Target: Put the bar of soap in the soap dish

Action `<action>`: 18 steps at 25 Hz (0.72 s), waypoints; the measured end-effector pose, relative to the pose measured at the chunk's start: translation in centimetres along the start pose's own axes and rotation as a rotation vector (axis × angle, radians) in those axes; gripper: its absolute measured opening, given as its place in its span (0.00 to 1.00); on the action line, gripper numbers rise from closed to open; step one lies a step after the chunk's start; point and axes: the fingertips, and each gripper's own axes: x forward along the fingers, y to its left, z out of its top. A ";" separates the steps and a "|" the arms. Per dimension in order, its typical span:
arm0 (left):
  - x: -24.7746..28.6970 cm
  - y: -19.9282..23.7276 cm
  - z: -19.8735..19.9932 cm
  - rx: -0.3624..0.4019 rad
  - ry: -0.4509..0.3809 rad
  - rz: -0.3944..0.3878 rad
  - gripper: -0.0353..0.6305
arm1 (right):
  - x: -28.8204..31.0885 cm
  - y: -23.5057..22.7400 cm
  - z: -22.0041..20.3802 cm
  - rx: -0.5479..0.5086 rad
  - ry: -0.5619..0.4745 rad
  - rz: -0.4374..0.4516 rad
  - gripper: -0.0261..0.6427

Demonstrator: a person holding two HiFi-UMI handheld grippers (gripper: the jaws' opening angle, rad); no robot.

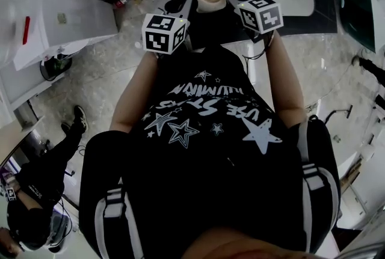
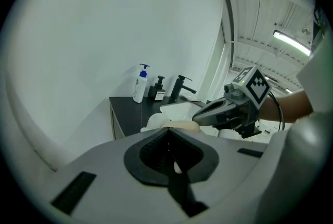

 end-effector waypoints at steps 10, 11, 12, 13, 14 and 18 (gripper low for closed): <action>-1.2 -1.4 0.5 0.003 -0.041 0.054 0.07 | -2.6 2.5 0.8 -0.010 -0.108 0.057 0.05; -1.5 -1.7 0.6 0.001 -0.050 0.065 0.07 | -3.1 2.7 0.8 -0.009 -0.118 0.066 0.05; -1.8 -2.0 0.7 -0.001 -0.058 0.076 0.07 | -3.5 2.9 0.6 -0.010 -0.124 0.077 0.05; -2.1 -2.4 0.8 -0.003 -0.064 0.088 0.07 | -4.0 3.0 0.2 -0.011 -0.129 0.089 0.05; -2.4 -2.9 0.8 -0.007 -0.072 0.100 0.07 | -4.5 3.2 -0.1 -0.012 -0.132 0.101 0.05; -3.6 -5.3 0.7 -0.021 -0.107 0.138 0.07 | -6.7 4.0 -1.6 -0.025 -0.146 0.144 0.05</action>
